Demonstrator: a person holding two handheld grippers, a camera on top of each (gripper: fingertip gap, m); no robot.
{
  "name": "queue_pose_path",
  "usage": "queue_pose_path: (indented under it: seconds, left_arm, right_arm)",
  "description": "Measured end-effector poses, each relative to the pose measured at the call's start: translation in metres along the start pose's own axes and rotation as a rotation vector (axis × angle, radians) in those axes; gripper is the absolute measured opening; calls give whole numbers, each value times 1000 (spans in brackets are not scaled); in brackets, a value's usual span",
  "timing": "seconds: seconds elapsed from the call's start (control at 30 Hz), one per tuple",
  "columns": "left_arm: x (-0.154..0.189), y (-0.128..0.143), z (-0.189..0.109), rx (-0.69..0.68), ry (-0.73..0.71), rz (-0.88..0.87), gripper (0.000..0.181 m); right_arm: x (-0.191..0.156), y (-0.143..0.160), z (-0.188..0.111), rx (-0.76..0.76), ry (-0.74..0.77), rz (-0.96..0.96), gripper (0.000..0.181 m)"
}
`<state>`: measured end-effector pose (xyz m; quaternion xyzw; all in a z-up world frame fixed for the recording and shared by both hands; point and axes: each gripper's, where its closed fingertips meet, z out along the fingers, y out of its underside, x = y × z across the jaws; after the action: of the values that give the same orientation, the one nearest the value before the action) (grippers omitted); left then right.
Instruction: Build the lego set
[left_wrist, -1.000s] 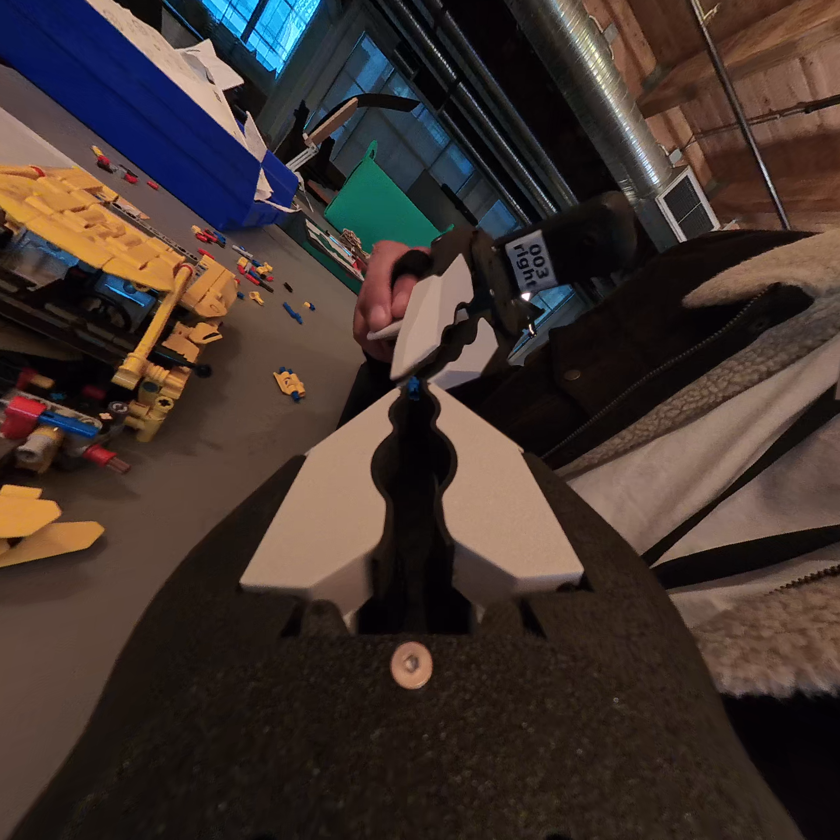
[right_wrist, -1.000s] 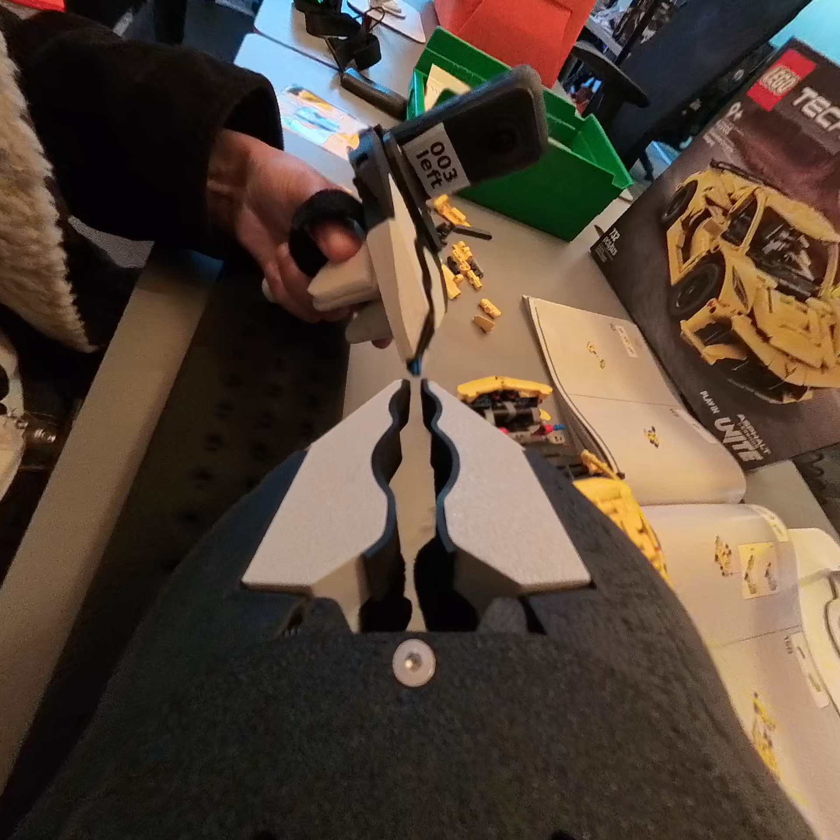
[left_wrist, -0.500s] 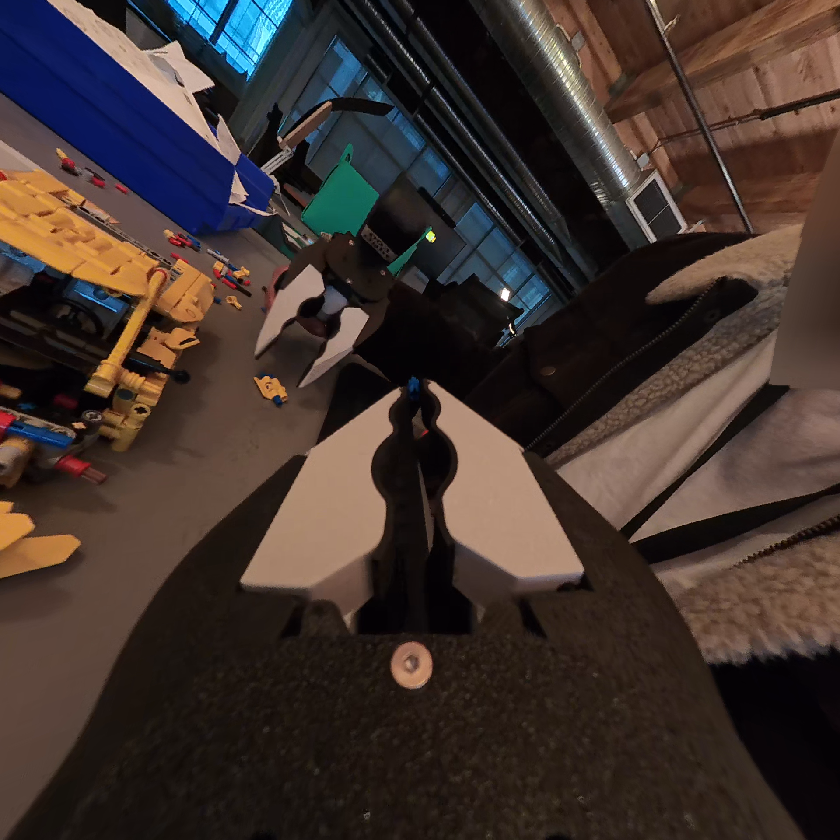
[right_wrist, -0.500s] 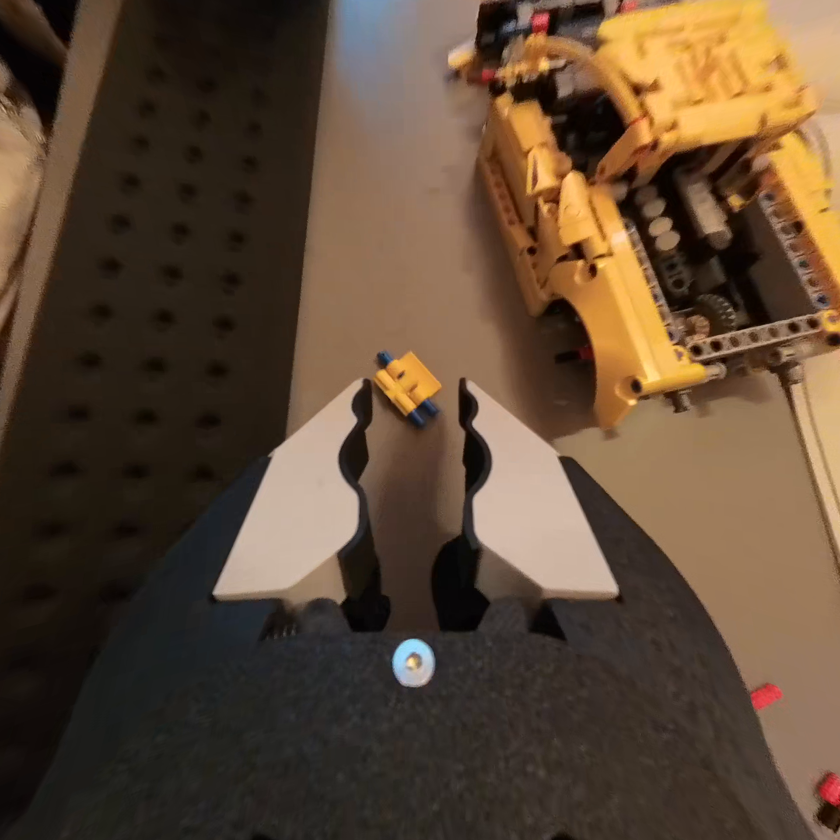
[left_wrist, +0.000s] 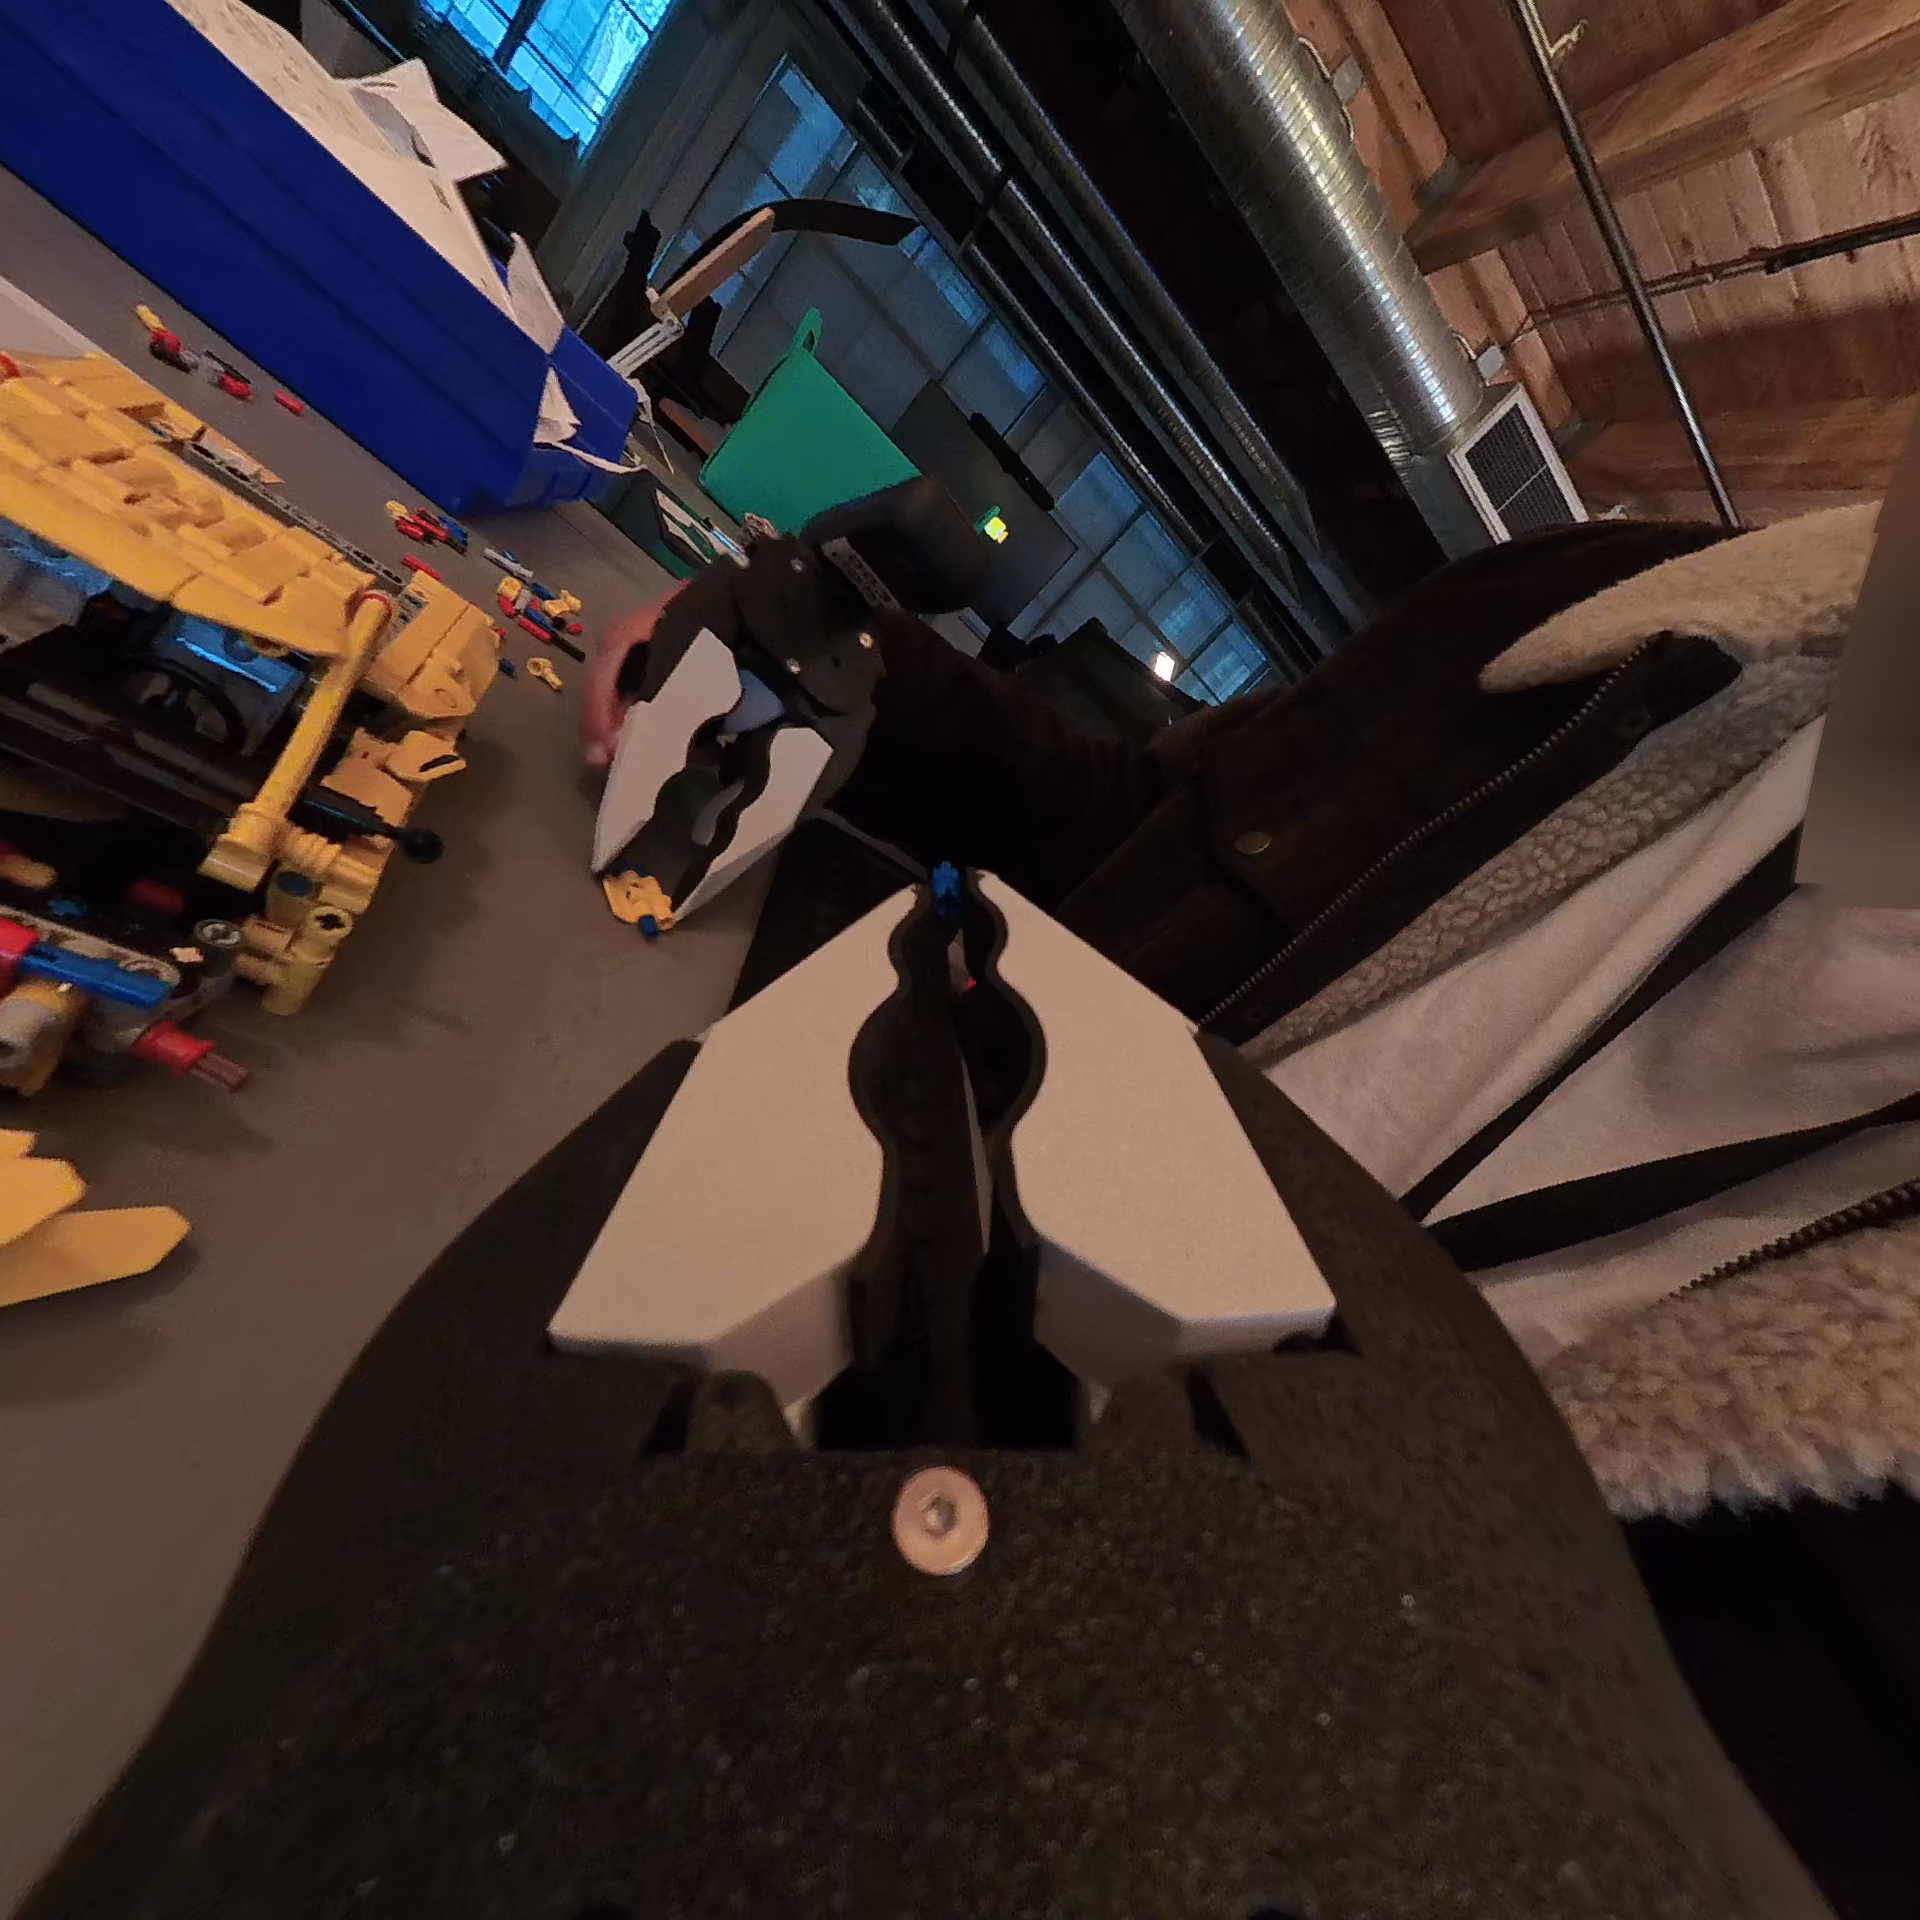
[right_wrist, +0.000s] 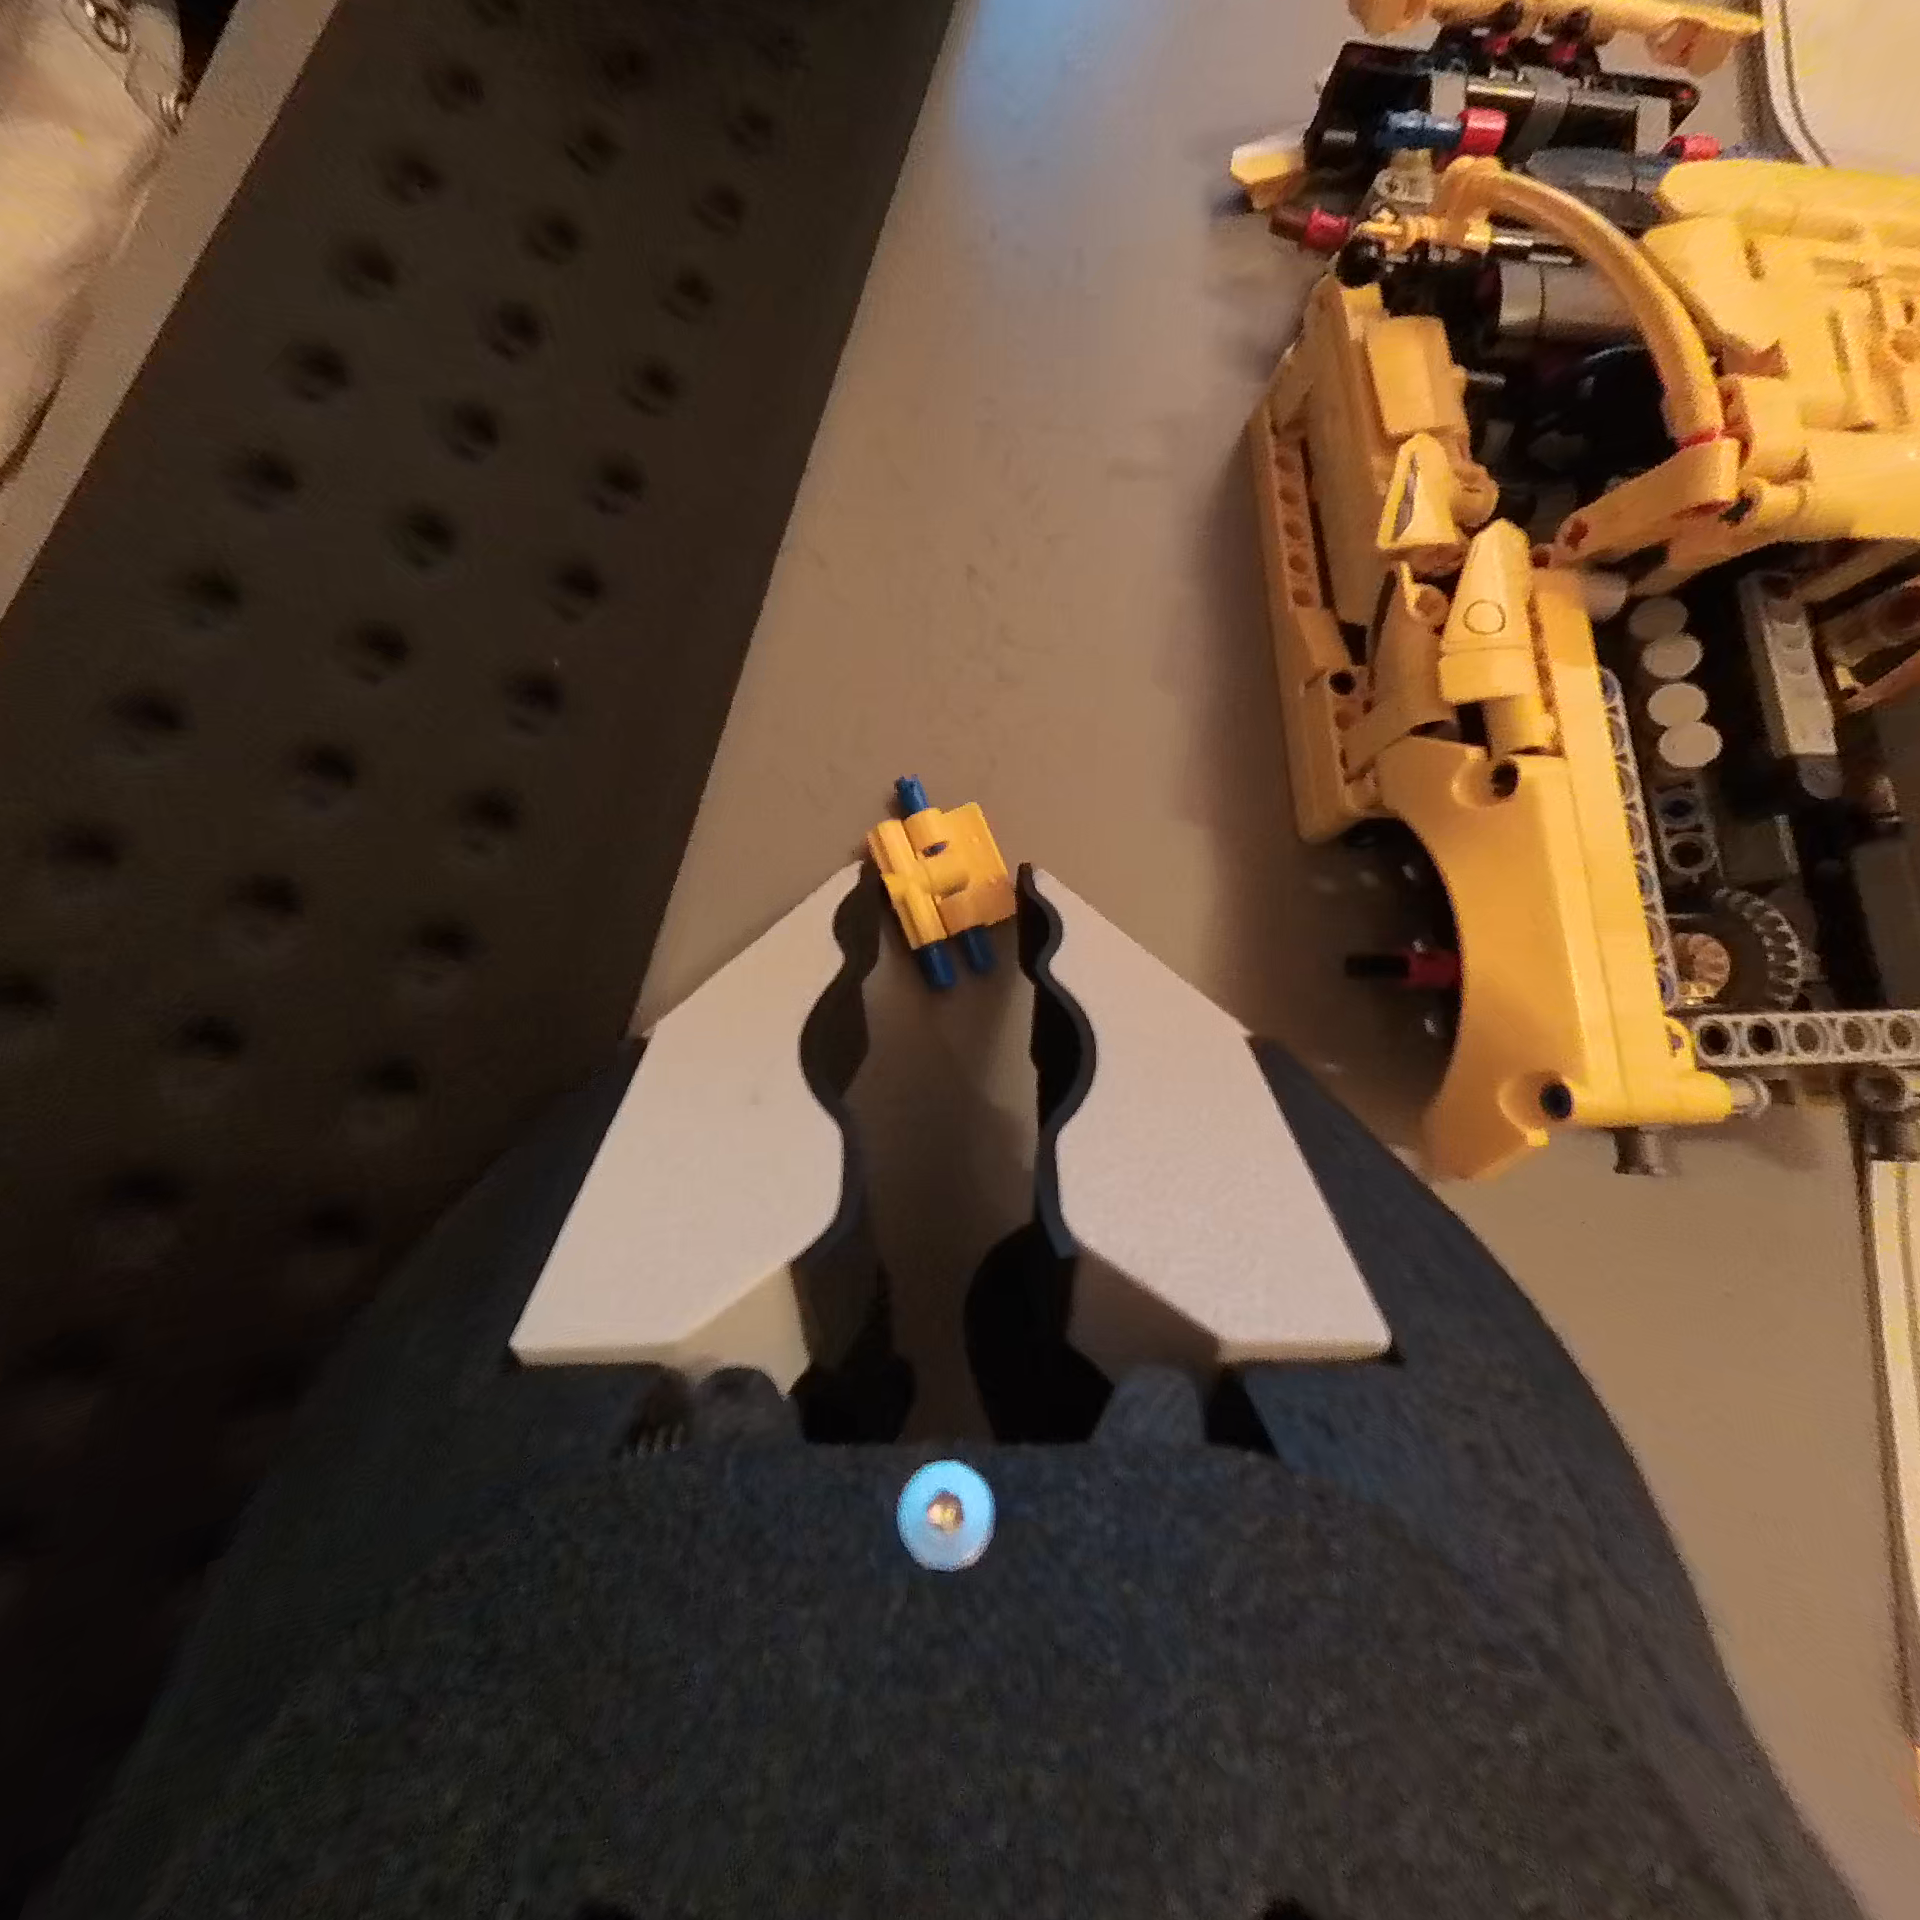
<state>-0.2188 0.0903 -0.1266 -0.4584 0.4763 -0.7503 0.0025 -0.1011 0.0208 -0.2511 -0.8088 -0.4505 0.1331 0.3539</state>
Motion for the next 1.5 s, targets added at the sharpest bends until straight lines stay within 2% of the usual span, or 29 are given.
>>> queue_pose_path:
  seconds: [0.13,0.2,0.27,0.3,0.37,0.4,0.43,0.5,0.63,0.77,0.93,1.17,1.4,1.5]
  left_arm:
    - [-11,-4,-2,23,-63,-22,4]
    - [-18,-5,-2,33,-101,-36,4]
    - [-22,-7,-2,42,-122,-39,4]
    - [-22,-6,-1,41,-129,-27,4]
    - [-19,-6,0,36,-129,12,4]
    - [-19,-6,0,38,-136,22,4]
    - [-20,-6,0,38,-138,20,4]
    - [-20,-7,-1,48,-140,13,4]
    - [-23,-6,-2,40,-156,4,4]
    - [-26,-2,0,17,-179,4,4]
    - [-26,-2,1,11,-170,-2,4]
    - [-25,0,2,0,-163,-2,4]
    - [-23,2,3,-9,-155,-3,4]
    - [-24,2,3,-10,-156,-5,4]
  right_arm:
    - [-1,-6,6,-50,24,110,24]
    - [8,-8,7,-89,96,167,24]
    - [15,-34,4,2,170,167,19]
    - [22,-52,1,55,229,164,8]
    - [26,-93,-3,157,287,166,8]
    - [26,-108,-1,181,303,151,8]
    - [27,-110,4,132,327,130,8]
    - [28,-94,19,2,335,117,8]
    - [24,-80,29,-6,316,165,8]
    - [15,-51,41,-169,294,143,9]
    - [8,-50,44,-125,251,168,11]
    - [6,-55,45,-123,208,67,18]
    - [9,-54,54,-86,69,63,17]
    - [7,-58,58,-22,23,90,15]
